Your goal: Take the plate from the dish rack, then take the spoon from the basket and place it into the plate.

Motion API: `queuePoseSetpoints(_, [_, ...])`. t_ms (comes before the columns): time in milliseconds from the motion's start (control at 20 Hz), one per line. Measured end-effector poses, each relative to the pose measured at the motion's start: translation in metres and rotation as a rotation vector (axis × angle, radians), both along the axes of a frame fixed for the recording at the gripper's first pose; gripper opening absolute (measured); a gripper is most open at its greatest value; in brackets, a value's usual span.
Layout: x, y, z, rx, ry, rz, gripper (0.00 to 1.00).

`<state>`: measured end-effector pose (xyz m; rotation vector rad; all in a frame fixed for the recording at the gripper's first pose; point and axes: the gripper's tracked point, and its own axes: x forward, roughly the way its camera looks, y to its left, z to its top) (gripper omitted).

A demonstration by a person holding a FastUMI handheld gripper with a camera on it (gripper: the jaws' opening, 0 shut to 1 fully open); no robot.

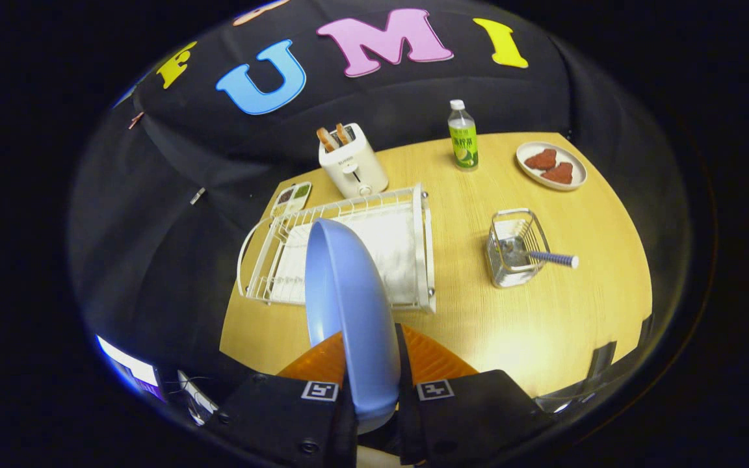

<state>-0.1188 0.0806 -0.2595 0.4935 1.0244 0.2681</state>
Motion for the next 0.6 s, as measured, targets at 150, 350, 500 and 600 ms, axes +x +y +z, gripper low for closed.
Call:
queuePoseSetpoints(150, [-0.035, -0.005, -0.026, 0.044, 0.082, -0.003, 0.29])
queuePoseSetpoints(350, [-0.080, -0.003, -0.074, 0.071, 0.191, 0.005, 0.29])
queuePoseSetpoints(500, [-0.085, 0.002, -0.107, 0.078, 0.233, -0.001, 0.29])
queuePoseSetpoints(600, [-0.088, 0.009, -0.125, 0.086, 0.251, 0.008, 0.29])
